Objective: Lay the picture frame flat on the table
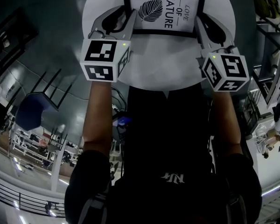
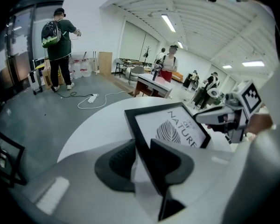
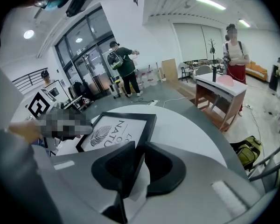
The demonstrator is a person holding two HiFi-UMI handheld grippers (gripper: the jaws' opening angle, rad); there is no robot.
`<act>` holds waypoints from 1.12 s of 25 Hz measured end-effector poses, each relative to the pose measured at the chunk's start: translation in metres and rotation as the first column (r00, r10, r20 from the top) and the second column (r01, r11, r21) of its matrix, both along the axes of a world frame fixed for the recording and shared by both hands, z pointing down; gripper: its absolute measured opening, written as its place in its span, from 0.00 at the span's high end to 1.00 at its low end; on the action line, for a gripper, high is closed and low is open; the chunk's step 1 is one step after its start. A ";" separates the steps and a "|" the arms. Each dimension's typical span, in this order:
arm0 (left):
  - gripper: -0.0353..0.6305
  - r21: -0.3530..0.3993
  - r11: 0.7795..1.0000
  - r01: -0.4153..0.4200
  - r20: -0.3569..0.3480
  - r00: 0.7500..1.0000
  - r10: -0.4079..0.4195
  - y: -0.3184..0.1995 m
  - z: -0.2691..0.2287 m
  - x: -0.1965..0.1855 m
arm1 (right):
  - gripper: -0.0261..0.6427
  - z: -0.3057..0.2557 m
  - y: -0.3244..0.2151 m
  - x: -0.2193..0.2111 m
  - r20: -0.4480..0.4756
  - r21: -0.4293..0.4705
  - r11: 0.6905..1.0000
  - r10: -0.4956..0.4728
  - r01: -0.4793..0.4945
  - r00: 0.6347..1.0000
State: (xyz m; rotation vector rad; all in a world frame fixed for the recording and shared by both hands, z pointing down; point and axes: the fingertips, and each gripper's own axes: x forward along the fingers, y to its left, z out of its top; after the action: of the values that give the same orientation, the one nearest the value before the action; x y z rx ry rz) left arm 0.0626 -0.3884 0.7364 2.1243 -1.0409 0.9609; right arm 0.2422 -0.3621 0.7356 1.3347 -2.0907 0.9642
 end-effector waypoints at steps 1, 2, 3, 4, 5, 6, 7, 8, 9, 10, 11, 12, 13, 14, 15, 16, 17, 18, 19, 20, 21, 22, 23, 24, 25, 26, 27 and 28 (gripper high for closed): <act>0.80 0.003 1.000 -0.001 0.009 1.000 0.001 0.000 0.001 0.000 | 0.86 0.001 0.000 0.000 -0.006 -0.001 1.000 0.000 0.000 1.000; 0.79 0.005 1.000 -0.003 0.018 1.000 0.003 0.000 0.001 0.000 | 0.86 0.001 0.000 0.000 -0.010 -0.002 1.000 0.000 0.000 1.000; 0.80 0.005 1.000 -0.004 0.028 1.000 0.004 0.000 0.002 0.001 | 0.86 0.002 0.000 0.000 -0.015 -0.004 1.000 0.001 -0.001 1.000; 0.79 0.005 1.000 -0.006 0.037 0.999 0.005 0.001 0.003 0.001 | 0.86 0.002 0.000 0.001 -0.021 -0.005 1.000 0.000 0.000 1.000; 0.79 0.004 1.000 -0.006 0.046 0.999 0.006 0.001 0.003 0.001 | 0.86 0.003 0.000 0.001 -0.028 -0.005 1.000 0.000 0.000 1.000; 0.79 0.004 1.000 -0.006 0.054 0.999 0.006 0.001 0.004 0.001 | 0.87 0.004 0.000 0.001 -0.035 -0.005 1.000 -0.001 0.001 0.999; 0.79 0.003 1.000 -0.006 0.060 0.998 0.006 0.002 0.005 0.001 | 0.87 0.004 0.001 0.001 -0.042 -0.005 1.000 -0.002 0.002 0.999; 0.80 0.002 1.000 -0.005 0.064 0.998 0.005 0.002 0.006 0.001 | 0.87 0.005 0.001 0.001 -0.046 -0.006 1.000 -0.003 0.003 0.999; 0.80 0.002 1.000 -0.004 0.068 0.998 0.004 0.003 0.006 0.001 | 0.87 0.006 0.002 0.001 -0.050 -0.006 1.000 -0.004 0.004 0.999; 0.80 0.002 1.000 -0.005 0.072 0.997 0.005 0.003 0.007 0.002 | 0.87 0.006 0.002 0.001 -0.053 -0.007 1.000 -0.006 0.005 0.999; 0.80 0.002 1.000 -0.006 0.076 0.997 0.006 0.003 0.007 0.002 | 0.87 0.007 0.002 0.001 -0.057 -0.006 1.000 -0.007 0.007 0.998; 0.80 0.002 1.000 -0.006 0.081 0.997 0.006 0.003 0.008 0.002 | 0.87 0.008 0.002 0.001 -0.062 -0.006 1.000 -0.009 0.009 0.998; 0.80 0.003 1.000 -0.007 0.085 0.996 0.007 0.003 0.008 0.002 | 0.87 0.008 0.002 0.000 -0.068 -0.005 1.000 -0.012 0.011 0.998; 0.80 0.004 1.000 -0.007 0.089 0.996 0.006 0.003 0.008 0.002 | 0.87 0.008 0.002 0.000 -0.072 -0.004 1.000 -0.013 0.013 0.997; 0.80 0.005 1.000 -0.006 0.092 0.996 0.005 0.003 0.009 0.002 | 0.87 0.009 0.002 0.000 -0.075 -0.003 1.000 -0.013 0.013 0.997; 0.80 0.007 1.000 -0.005 0.092 0.996 0.004 0.003 0.009 0.002 | 0.87 0.009 0.002 0.000 -0.076 -0.002 1.000 -0.013 0.013 0.997; 0.80 0.009 1.000 -0.004 0.092 0.996 0.003 0.003 0.010 0.002 | 0.87 0.010 0.002 0.000 -0.077 0.000 1.000 -0.013 0.013 0.997; 0.80 0.012 1.000 -0.003 0.092 0.996 0.002 0.004 0.010 0.002 | 0.87 0.010 0.002 0.000 -0.080 0.003 1.000 -0.015 0.015 0.997; 0.80 0.014 1.000 -0.003 0.092 0.996 0.002 0.004 0.011 0.002 | 0.87 0.010 0.002 0.000 -0.086 0.007 1.000 -0.018 0.019 0.996; 0.80 0.016 1.000 -0.002 0.091 0.996 0.001 0.004 0.011 0.002 | 0.87 0.010 0.002 0.000 -0.093 0.011 1.000 -0.022 0.023 0.995; 0.80 0.015 1.000 -0.001 0.089 0.996 0.000 0.003 0.011 0.002 | 0.87 0.010 0.002 0.000 -0.098 0.014 1.000 -0.025 0.026 0.995; 0.80 0.013 1.000 0.001 0.084 0.996 -0.002 0.003 0.011 0.002 | 0.87 0.010 0.002 0.000 -0.100 0.015 1.000 -0.025 0.027 0.995; 0.80 0.009 1.000 0.003 0.078 0.997 -0.004 0.004 0.011 0.002 | 0.86 0.010 0.002 0.000 -0.101 0.015 1.000 -0.025 0.027 0.995; 0.79 0.006 1.000 0.003 0.072 0.997 -0.004 0.004 0.010 0.001 | 0.86 0.010 0.003 0.000 -0.105 0.014 1.000 -0.025 0.027 0.994; 0.79 0.007 1.000 -0.001 0.070 0.998 0.000 0.004 0.010 0.001 | 0.86 0.009 0.002 0.000 -0.114 0.017 0.999 -0.026 0.028 0.993; 0.79 0.013 1.000 -0.007 0.071 0.997 0.006 0.004 0.009 0.001 | 0.86 0.007 0.002 0.001 -0.128 0.024 0.999 -0.025 0.028 0.992; 0.78 0.023 1.000 -0.014 0.074 0.997 0.012 0.004 0.007 0.000 | 0.87 0.004 0.002 0.001 -0.142 0.035 0.999 -0.022 0.027 0.990; 0.77 0.034 0.999 -0.018 0.077 0.997 0.015 0.004 0.004 -0.001 | 0.87 0.000 0.001 0.002 -0.152 0.049 0.998 -0.016 0.024 0.988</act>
State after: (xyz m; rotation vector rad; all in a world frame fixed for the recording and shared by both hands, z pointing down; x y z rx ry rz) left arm 0.0611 -0.3841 0.7407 2.1419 -1.0863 1.0462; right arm 0.2442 -0.3610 0.7353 1.3651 -2.0219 0.7804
